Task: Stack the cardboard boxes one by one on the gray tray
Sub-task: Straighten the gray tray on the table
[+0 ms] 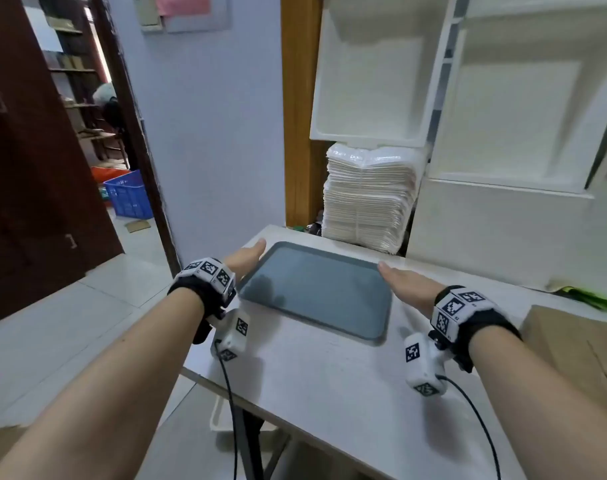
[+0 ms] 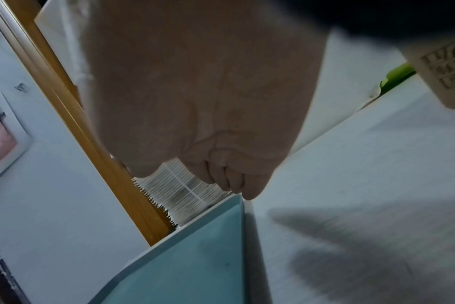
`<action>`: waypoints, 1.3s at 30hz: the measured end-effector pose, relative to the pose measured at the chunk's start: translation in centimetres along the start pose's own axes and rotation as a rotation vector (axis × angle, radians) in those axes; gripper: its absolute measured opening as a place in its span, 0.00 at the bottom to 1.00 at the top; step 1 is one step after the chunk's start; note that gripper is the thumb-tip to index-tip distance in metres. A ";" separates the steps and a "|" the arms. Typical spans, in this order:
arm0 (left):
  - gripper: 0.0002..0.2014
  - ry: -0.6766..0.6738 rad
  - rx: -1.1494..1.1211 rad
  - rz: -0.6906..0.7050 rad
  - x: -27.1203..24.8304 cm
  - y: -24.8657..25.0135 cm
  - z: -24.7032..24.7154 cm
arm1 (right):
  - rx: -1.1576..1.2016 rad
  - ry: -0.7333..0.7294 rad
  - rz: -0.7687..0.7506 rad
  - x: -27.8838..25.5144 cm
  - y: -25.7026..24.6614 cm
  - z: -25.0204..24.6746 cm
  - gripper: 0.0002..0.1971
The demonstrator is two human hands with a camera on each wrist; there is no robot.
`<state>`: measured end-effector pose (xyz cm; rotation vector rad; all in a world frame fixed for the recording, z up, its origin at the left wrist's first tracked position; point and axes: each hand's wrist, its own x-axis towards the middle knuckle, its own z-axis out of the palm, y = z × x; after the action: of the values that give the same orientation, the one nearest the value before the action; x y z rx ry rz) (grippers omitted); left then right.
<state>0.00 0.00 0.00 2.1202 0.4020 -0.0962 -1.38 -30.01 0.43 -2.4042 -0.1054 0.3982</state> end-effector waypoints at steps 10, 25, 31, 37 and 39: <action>0.32 0.035 -0.140 -0.042 4.3 -3.3 0.7 | 0.010 0.006 0.093 2.8 1.7 1.2 0.38; 0.34 -0.068 -0.037 -0.017 3.1 -2.9 4.3 | -0.042 0.054 0.159 -2.0 4.2 0.7 0.34; 0.36 -0.079 0.030 -0.012 1.2 -3.2 5.4 | -0.080 0.067 0.162 -4.5 5.9 1.2 0.36; 0.35 -0.135 0.048 -0.008 -0.3 -3.6 6.3 | -0.149 0.082 0.170 -6.8 6.8 1.6 0.35; 0.35 -0.148 0.037 -0.005 -0.7 -3.9 6.4 | -0.160 0.087 0.176 -7.7 7.1 1.6 0.35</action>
<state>-1.37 -3.55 -6.56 2.1318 0.3201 -0.2637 -9.40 -35.78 -3.40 -2.5943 0.1192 0.3767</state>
